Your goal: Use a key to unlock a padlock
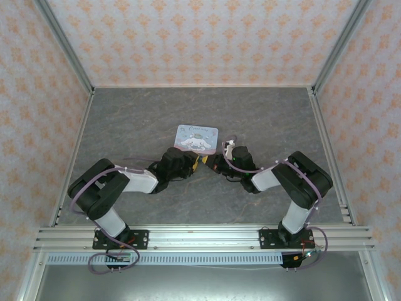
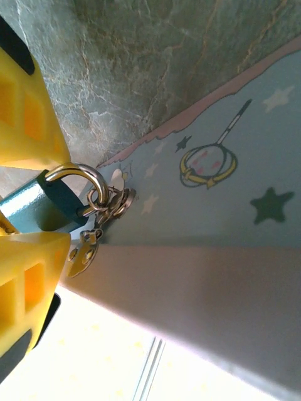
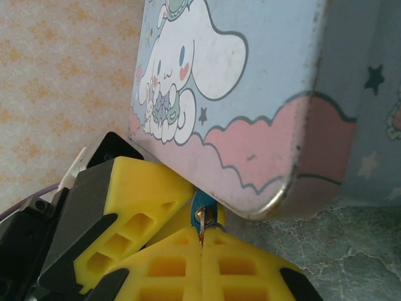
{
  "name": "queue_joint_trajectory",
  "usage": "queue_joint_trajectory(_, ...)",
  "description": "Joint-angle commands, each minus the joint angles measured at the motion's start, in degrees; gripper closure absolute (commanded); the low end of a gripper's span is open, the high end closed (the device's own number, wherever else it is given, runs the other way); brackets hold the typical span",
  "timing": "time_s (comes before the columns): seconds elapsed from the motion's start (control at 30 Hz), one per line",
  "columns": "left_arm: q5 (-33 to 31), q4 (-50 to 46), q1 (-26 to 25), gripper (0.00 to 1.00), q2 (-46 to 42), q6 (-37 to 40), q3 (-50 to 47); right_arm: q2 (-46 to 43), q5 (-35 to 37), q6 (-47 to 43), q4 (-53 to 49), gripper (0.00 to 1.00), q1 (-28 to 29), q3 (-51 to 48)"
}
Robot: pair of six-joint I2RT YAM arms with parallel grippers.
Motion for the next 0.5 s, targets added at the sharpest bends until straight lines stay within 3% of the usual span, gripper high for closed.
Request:
queue_joint_trajectory(0.0,-1.3,1.9,-0.5,0.70,0.9,-0.9,1.6,-1.2,-2.6,0.3,1.6,1.00,0.5,1.9)
queue_joint_trajectory(0.1,-1.3,1.6,-0.6,0.74,1.1,-0.9,1.9,-1.2,-3.3,0.2,1.3,1.00,0.6,2.0)
queue_joint_trajectory(0.27,-1.4,1.4,-0.6,0.88,1.1,-1.0,2.1,-4.0,-1.0,-2.0,0.1,0.98,0.7,0.6)
queue_joint_trajectory(0.47,-1.4,-1.6,-0.6,0.98,-0.4,0.6,2.9,-13.8,5.0,-16.0,-17.6,0.78,0.7,-0.3)
